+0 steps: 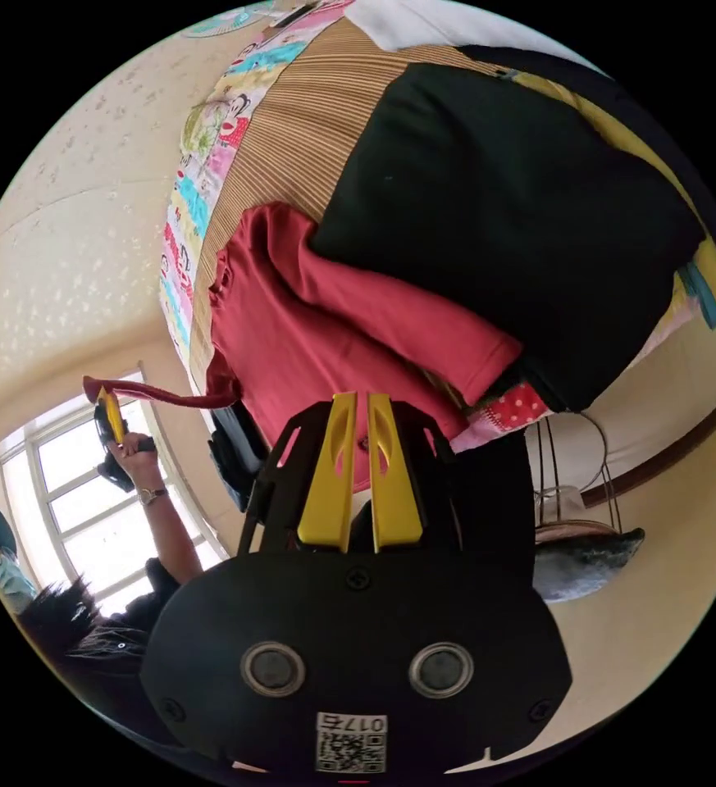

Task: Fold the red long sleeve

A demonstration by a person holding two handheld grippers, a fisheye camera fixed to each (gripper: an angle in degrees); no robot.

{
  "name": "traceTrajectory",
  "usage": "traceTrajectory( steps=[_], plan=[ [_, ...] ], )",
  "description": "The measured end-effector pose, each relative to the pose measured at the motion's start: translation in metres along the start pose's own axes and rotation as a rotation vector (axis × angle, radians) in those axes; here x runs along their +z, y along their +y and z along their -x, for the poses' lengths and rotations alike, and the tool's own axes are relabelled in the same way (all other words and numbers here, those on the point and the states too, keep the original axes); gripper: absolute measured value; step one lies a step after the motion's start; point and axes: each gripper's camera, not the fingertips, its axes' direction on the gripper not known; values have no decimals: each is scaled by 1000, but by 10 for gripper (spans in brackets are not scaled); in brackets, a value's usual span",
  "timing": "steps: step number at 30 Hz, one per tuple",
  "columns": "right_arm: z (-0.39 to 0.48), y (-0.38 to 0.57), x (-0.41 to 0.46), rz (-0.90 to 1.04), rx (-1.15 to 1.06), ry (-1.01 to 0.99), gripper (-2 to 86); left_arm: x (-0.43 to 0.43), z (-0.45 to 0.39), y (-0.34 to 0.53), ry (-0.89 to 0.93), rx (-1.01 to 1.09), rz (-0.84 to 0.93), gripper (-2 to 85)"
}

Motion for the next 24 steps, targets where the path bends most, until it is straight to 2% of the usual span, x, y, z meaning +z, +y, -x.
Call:
traceTrajectory(
  steps=[2,4,7,11,13,15,17,20,22,24],
  plan=[
    [-10,0,-16,-51,-3,77,62,61,-17,35,17,-4,165,55],
    [-6,-6,-23,-51,-130,240,82,98,-39,94,79,1,293,57],
    [4,-20,2,38,-327,499,98,103,-54,171,56,-37,428,56],
    [10,-33,33,177,-458,711,68,85,-43,255,17,-164,582,51],
    [27,-34,16,270,-524,654,42,63,-34,296,-10,-229,663,47],
    [45,-35,-18,272,-540,566,37,44,-32,314,-53,-235,695,44],
    [64,-42,-65,190,-553,516,35,27,-30,324,-95,-236,714,43],
    [78,-70,-141,-57,-495,586,38,5,-27,331,-128,-254,711,41],
    [65,-92,-175,-219,-336,693,46,-4,-26,334,-154,-260,707,40],
    [49,-94,-182,-236,-260,640,62,-8,-25,335,-171,-278,699,40]
  ],
)
